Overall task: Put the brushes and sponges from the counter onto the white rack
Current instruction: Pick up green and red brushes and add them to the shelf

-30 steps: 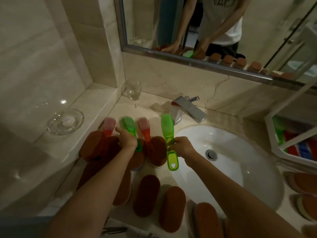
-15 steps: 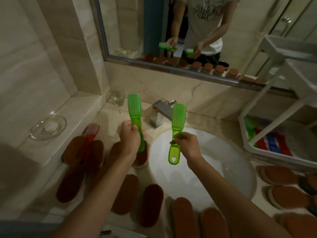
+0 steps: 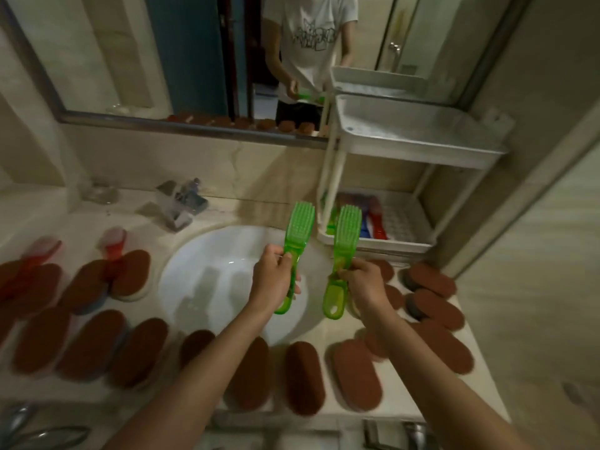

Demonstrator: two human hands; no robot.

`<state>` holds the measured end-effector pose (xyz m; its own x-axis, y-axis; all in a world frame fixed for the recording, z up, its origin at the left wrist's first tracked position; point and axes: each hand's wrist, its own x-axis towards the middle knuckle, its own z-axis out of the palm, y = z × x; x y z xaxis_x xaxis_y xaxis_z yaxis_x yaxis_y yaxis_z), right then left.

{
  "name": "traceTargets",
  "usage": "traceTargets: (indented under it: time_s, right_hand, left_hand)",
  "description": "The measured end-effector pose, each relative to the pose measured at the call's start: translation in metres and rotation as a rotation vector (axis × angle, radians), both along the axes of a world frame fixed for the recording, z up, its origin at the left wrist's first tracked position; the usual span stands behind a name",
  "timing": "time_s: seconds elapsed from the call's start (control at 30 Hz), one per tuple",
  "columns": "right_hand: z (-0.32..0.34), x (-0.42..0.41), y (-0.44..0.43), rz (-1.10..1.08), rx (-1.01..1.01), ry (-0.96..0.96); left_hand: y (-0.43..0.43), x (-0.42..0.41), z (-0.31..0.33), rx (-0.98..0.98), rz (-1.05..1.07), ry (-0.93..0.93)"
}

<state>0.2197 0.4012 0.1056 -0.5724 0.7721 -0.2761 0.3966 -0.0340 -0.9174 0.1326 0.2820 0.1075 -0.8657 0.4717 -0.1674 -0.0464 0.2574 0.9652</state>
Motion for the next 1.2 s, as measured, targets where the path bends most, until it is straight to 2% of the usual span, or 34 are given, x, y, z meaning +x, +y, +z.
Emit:
traceTargets:
  time_s: [0.23,0.43,0.6,0.83,0.97,1.2]
  right_hand:
    - [0.009,0.057,0.073,-0.040,0.016,-0.089]
    - [-0.004,0.045,0.139,-0.049,0.051,-0.201]
    - [-0.018,0.016,0.188,-0.047,0.086,-0.301]
    - [-0.033,-0.037,0.241,0.075,0.143,-0.573]
    - [-0.044,-0.061,0.263,0.077,0.133,-0.582]
    - [-0.058,-0.082,0.283,0.068,0.087,-0.547]
  left_hand:
    - [0.091,0.050,0.015,-0.122,-0.191,0.045]
    - [0.162,0.022,0.014,-0.251,-0.267,0.055]
    - [0.205,-0.020,-0.004,-0.295,-0.246,0.075]
    - [0.244,-0.064,-0.035,-0.296,-0.191,-0.035]
    - [0.257,-0.077,-0.049,-0.297,-0.139,-0.105]
    - [0.259,-0.084,-0.041,-0.171,-0.097,-0.215]
